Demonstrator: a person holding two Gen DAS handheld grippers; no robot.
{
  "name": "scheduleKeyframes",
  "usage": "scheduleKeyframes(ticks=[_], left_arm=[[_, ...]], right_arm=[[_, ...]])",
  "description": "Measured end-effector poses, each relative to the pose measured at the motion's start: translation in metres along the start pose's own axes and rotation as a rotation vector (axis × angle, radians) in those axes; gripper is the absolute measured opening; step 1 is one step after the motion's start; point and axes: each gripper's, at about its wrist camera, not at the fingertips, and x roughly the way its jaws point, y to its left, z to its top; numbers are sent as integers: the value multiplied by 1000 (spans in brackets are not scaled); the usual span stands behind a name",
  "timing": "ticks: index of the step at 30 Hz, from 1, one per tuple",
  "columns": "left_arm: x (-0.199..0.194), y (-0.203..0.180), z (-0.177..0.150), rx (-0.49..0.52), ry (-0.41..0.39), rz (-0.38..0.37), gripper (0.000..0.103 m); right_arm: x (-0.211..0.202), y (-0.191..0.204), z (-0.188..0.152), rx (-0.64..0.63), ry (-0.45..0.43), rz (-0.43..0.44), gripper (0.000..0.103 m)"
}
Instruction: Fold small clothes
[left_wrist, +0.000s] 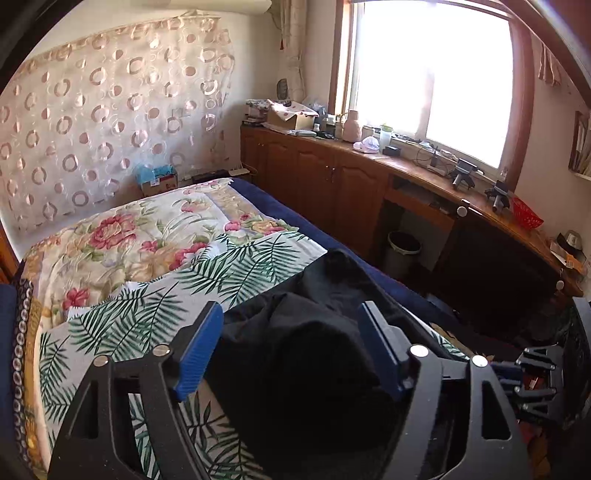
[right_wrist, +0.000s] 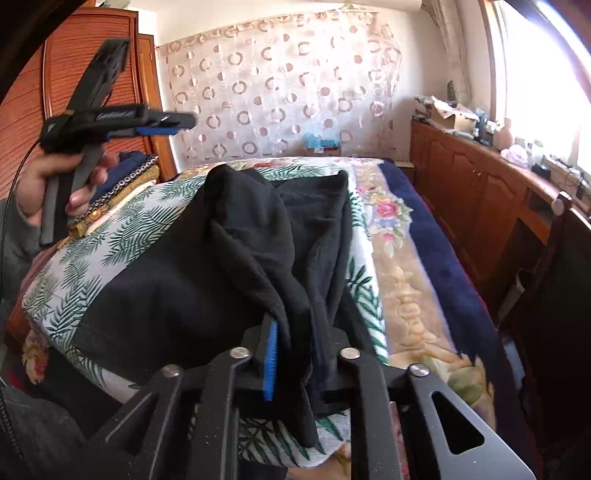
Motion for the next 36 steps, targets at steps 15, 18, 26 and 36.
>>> scheduleKeyframes(ticks=[15,18,26,36], left_arm=[[-29,20,-37,-47,-28,70,78],[-36,18,-42,-37,-36,99,78],[-49,23,-68,-51,-39,162,78],[-54,38,-93,-104,-15,158,78]], right_arm=[[-7,33,27,-99,-83,-39,33],[-7,39,30,-118,-91,-25,33],[21,47,36,-143,-79,17,33],[52,59,63,-194,-58,94,34]])
